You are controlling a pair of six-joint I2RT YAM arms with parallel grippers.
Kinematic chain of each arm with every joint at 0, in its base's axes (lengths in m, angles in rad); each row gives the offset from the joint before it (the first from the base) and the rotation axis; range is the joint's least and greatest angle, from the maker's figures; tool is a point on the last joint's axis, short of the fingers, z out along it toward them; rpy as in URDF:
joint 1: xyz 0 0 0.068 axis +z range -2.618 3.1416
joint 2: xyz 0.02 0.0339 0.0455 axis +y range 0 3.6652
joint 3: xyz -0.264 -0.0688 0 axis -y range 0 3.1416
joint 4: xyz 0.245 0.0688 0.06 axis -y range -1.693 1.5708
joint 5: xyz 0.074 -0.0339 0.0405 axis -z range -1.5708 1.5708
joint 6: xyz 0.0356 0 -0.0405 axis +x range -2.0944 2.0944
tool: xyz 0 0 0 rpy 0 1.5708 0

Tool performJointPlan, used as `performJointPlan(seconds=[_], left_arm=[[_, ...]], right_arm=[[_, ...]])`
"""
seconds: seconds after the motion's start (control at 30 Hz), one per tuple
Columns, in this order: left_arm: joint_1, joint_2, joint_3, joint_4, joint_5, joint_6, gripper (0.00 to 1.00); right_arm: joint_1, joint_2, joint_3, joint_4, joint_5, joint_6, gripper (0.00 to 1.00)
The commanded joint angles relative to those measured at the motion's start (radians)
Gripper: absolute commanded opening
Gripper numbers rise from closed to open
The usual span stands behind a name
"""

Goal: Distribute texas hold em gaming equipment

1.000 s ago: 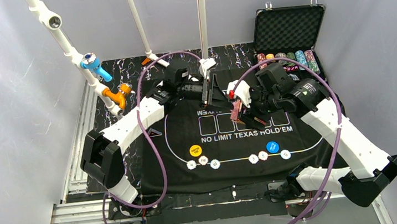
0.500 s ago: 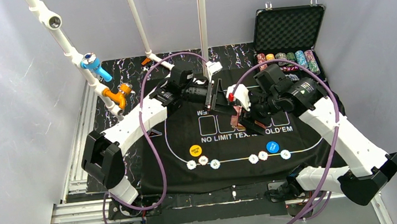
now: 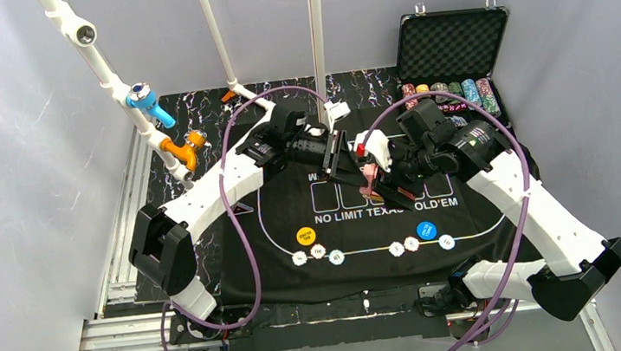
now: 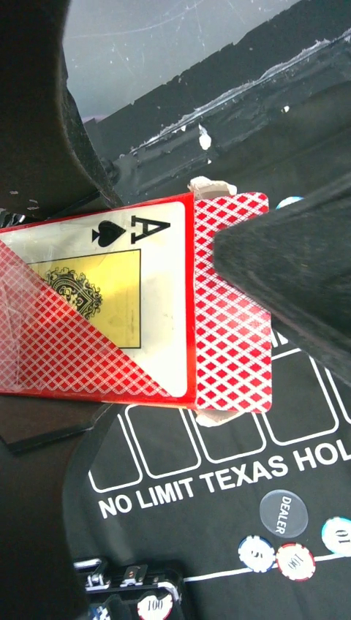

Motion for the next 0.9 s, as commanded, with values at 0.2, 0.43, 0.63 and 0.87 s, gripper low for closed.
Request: performJointPlan(seconds=[0.2, 0.43, 0.63, 0.87], left_arm=[[0.053, -0.040, -0.050, 0.155, 0.051, -0.097, 0.26], [0.026, -0.042, -0.016, 0.141, 0.009, -0.076, 0.62], [-0.004, 0.025, -0.001, 0.082, -0.003, -0.074, 0.59], [0.031, 0.000, -0.063, 0.146, 0.022, -0.130, 0.33]], right_arm=[[-0.001, -0.039, 0.015, 0.009, 0.026, -0.007, 0.01], [0.000, -0.015, 0.025, 0.011, 0.018, -0.011, 0.01], [0.000, -0.029, 0.044, 0.042, -0.005, -0.018, 0.01], [0.000, -0.052, 0.040, 0.053, 0.004, -0.024, 0.01]])
